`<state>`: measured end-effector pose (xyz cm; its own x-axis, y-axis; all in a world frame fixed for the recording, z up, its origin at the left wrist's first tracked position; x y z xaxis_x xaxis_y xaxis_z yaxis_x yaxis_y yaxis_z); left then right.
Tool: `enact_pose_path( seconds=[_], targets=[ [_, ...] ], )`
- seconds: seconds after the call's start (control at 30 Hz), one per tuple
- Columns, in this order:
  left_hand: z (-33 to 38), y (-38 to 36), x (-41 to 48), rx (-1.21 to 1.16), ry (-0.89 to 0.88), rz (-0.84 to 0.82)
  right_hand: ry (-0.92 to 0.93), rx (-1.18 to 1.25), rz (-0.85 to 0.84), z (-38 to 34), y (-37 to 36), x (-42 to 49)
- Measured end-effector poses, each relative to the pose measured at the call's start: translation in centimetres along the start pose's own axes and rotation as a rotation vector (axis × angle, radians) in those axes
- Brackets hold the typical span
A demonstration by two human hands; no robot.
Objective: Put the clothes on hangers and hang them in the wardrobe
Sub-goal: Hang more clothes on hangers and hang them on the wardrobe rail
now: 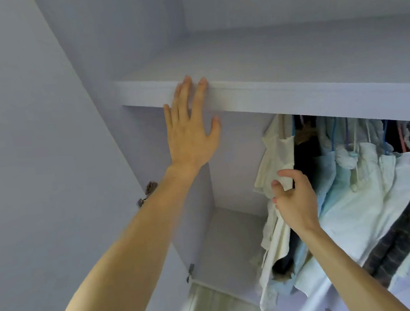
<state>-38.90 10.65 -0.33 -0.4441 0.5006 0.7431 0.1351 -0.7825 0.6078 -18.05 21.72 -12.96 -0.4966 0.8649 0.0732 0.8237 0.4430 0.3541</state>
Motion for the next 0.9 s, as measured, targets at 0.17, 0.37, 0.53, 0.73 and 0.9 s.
enact_pose_path(
  seconds=[0.17, 0.37, 0.53, 0.73, 0.9],
  targets=[
    [-3.2, 5.2, -16.3, -0.044, 0.423, -0.302, 0.169, -0.083, -0.395, -3.0, -4.1, -7.0],
    [-7.2, 18.0, -42.4, 0.191, 0.988, -0.506, 0.377, -0.226, -0.89, -4.3, -13.5, -19.2],
    [-3.3, 31.9, -59.5, 0.322, 1.408, -0.359, 0.727, -0.372, -1.295, -4.8, -19.0, -34.4],
    [8.2, 43.7, -75.9, 0.418, 1.77, -0.144, 1.136, -0.485, -1.649, -3.6, -20.9, -54.5],
    [18.7, 49.5, -88.1, 0.464, 2.035, -0.003, 1.411, -0.513, -1.829, -0.6, -19.3, -70.1]
  ],
)
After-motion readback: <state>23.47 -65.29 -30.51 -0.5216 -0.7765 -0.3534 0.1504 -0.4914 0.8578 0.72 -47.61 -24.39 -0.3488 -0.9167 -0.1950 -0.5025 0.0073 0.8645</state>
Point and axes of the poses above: each hand's wrist, its own x-axis towards the middle knuckle, its own y-axis out of the back of the hand, z = x × y, the point moved 3 cm from there along x, towards the middle knuckle, and after that the axes turned 3 degrees about -y, right-handed, at the moved point
